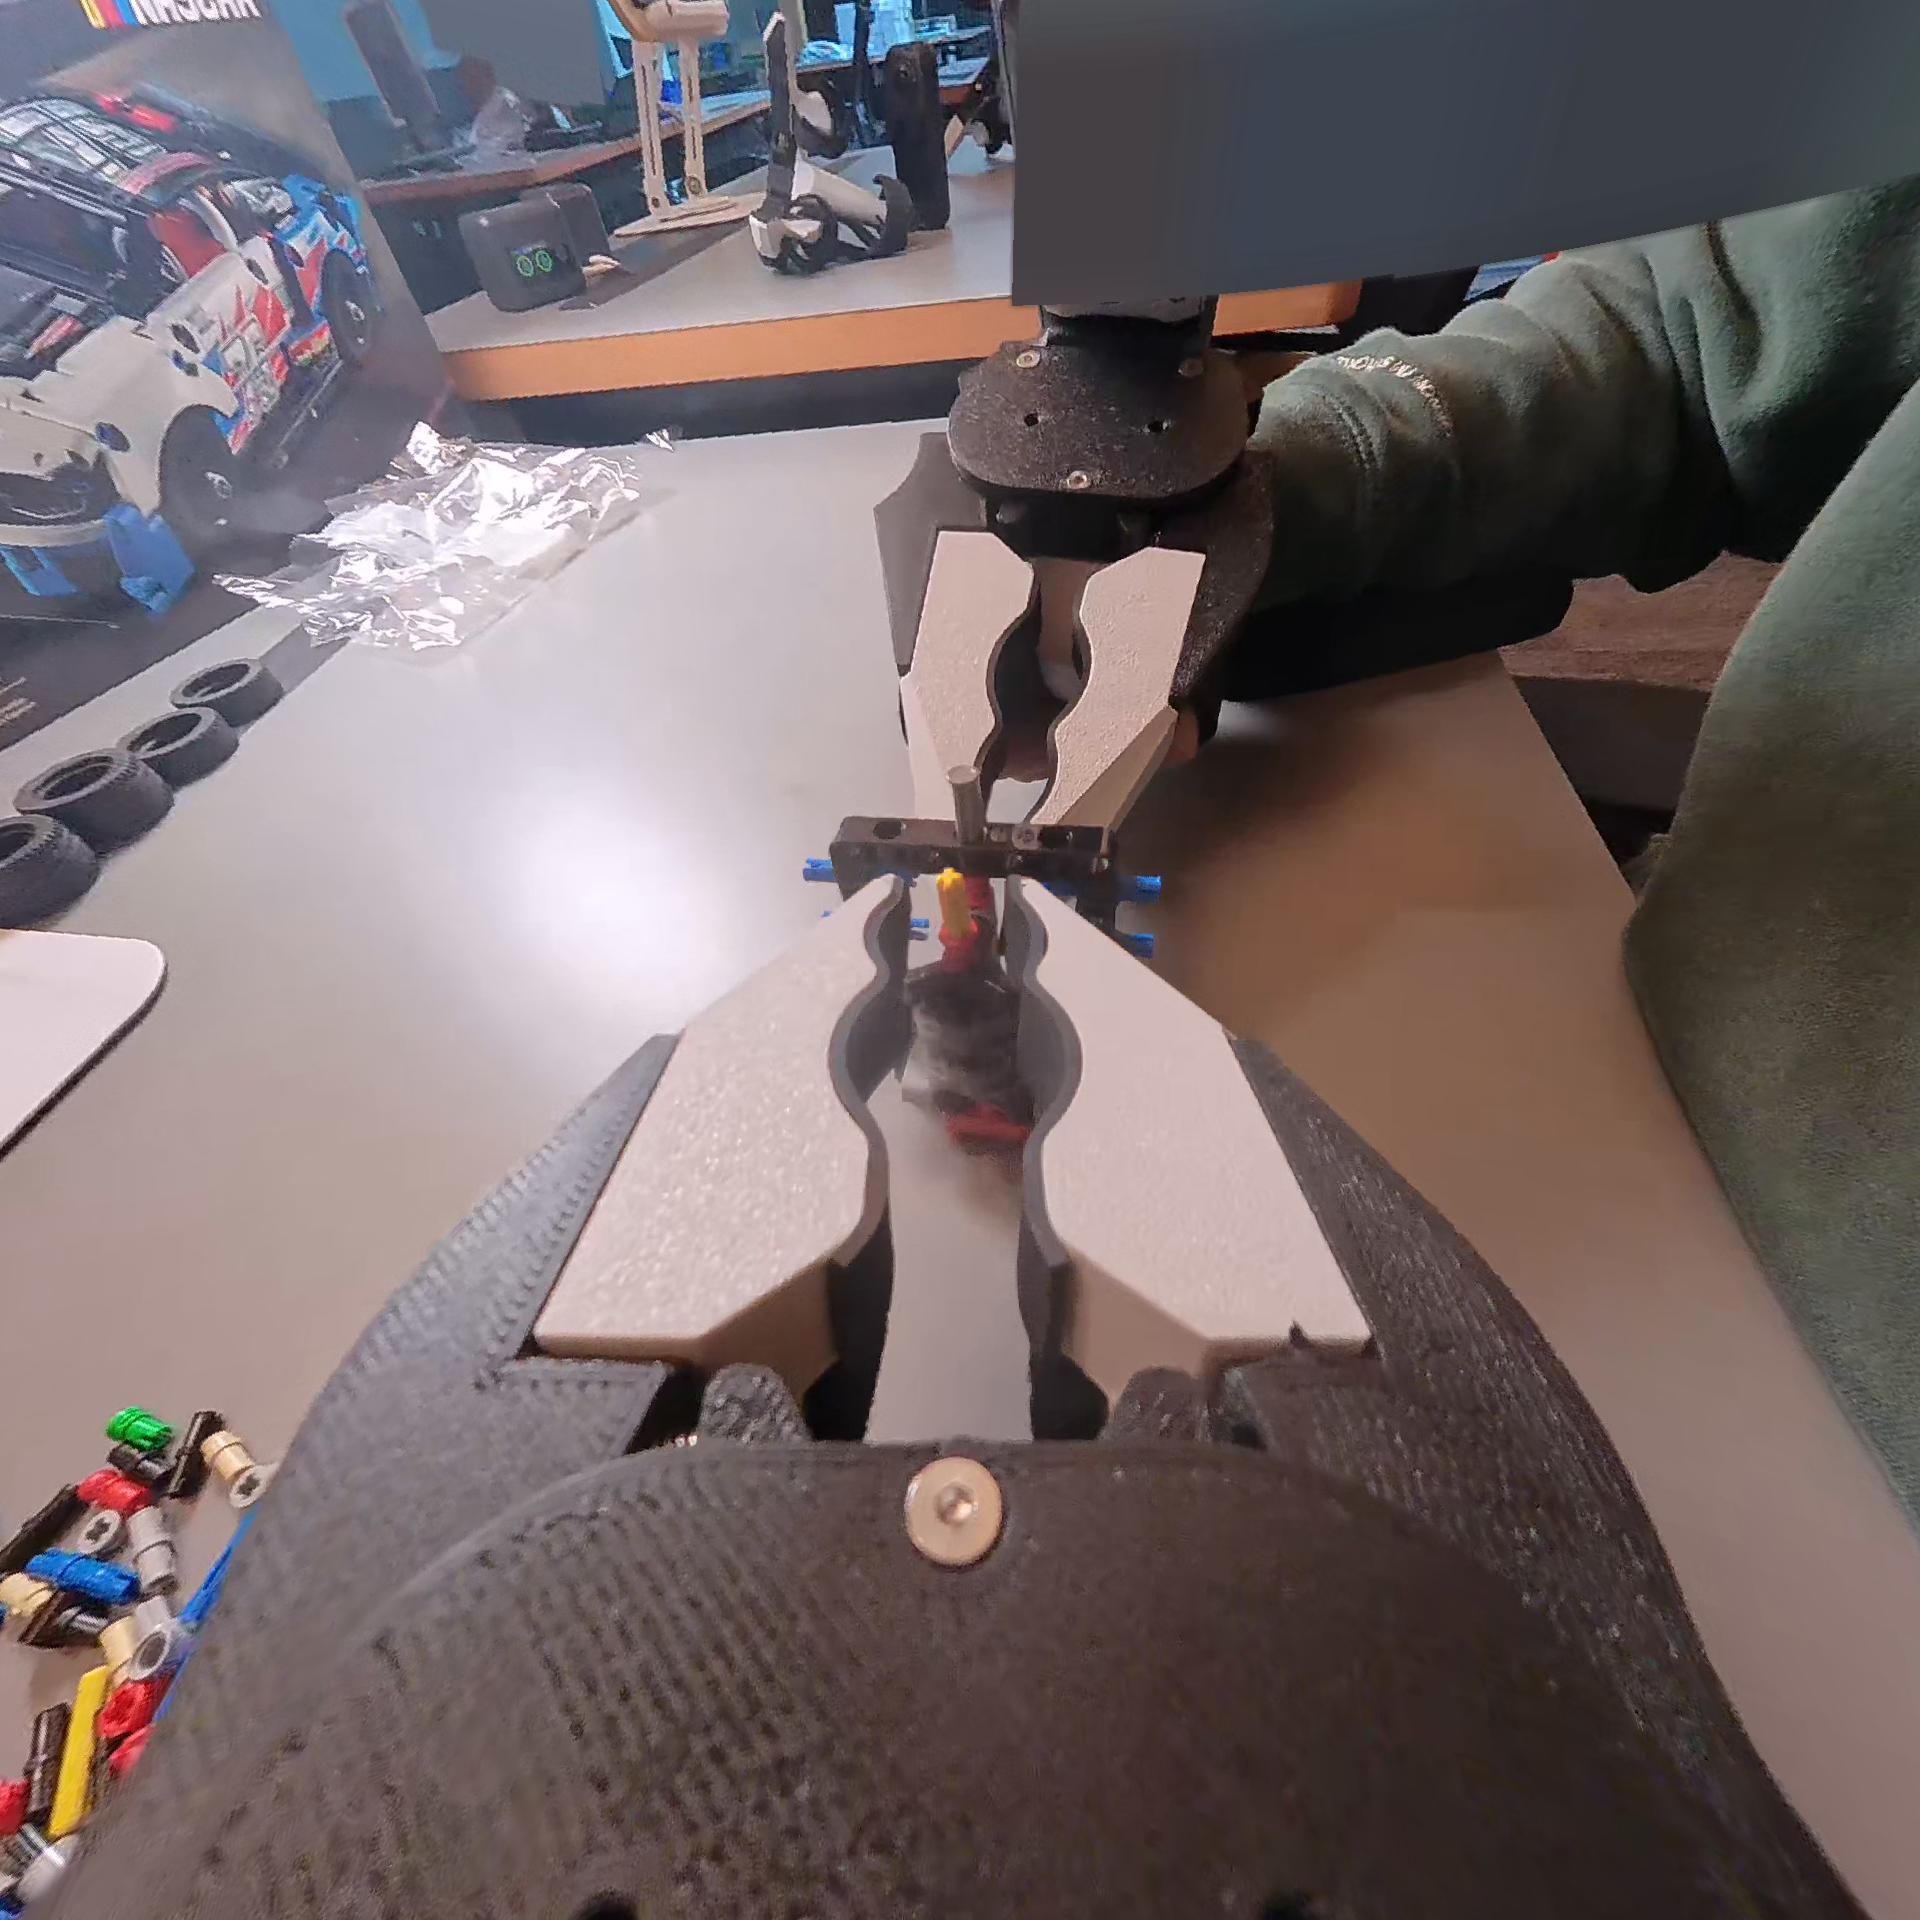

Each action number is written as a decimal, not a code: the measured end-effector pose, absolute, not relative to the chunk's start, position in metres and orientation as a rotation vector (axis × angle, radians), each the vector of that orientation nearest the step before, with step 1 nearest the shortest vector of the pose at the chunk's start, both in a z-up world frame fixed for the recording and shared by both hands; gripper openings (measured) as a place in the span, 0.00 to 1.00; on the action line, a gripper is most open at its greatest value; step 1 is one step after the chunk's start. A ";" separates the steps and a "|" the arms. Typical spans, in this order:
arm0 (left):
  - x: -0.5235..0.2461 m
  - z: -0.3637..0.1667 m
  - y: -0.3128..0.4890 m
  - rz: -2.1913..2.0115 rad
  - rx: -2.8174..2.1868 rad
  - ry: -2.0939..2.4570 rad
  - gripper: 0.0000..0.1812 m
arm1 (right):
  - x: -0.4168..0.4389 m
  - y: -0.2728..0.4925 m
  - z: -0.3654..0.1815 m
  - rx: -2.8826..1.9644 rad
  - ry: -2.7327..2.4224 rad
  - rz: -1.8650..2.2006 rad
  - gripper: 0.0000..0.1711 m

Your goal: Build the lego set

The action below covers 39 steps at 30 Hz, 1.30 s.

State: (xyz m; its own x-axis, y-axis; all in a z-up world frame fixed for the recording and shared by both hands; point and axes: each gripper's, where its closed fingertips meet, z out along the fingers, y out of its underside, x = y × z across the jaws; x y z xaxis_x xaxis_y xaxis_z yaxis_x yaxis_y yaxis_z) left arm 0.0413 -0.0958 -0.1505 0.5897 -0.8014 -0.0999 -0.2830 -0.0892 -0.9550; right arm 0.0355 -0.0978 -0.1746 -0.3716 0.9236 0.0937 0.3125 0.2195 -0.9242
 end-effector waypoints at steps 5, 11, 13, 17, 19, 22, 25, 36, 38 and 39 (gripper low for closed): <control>0.046 -0.159 -0.097 -0.562 -1.694 0.962 0.11 | 0.036 -0.098 -0.175 -1.143 -1.820 1.147 0.03; 0.046 -0.162 -0.094 -0.523 -1.712 0.962 0.03 | 0.037 -0.098 -0.175 -1.133 -1.825 1.127 0.03; 0.046 -0.162 -0.094 -0.524 -1.712 0.959 0.03 | 0.037 -0.098 -0.175 -1.132 -1.825 1.125 0.03; 0.046 -0.162 -0.094 -0.525 -1.711 0.955 0.03 | 0.038 -0.097 -0.175 -1.135 -1.823 1.130 0.03; 0.046 -0.162 -0.094 -0.533 -1.711 0.951 0.03 | 0.038 -0.097 -0.175 -1.135 -1.822 1.131 0.03; 0.046 -0.161 -0.095 -0.554 -1.711 0.946 0.03 | 0.037 -0.097 -0.175 -1.136 -1.820 1.135 0.03; 0.046 -0.161 -0.095 -0.561 -1.710 0.944 0.03 | 0.037 -0.097 -0.175 -1.138 -1.818 1.139 0.03; 0.047 -0.161 -0.095 -0.576 -1.710 0.942 0.03 | 0.037 -0.097 -0.175 -1.138 -1.819 1.139 0.03; 0.047 -0.161 -0.095 -0.578 -1.709 0.941 0.03 | 0.037 -0.097 -0.175 -1.137 -1.819 1.139 0.03; 0.047 -0.161 -0.095 -0.579 -1.709 0.940 0.03 | 0.037 -0.097 -0.175 -1.137 -1.819 1.139 0.03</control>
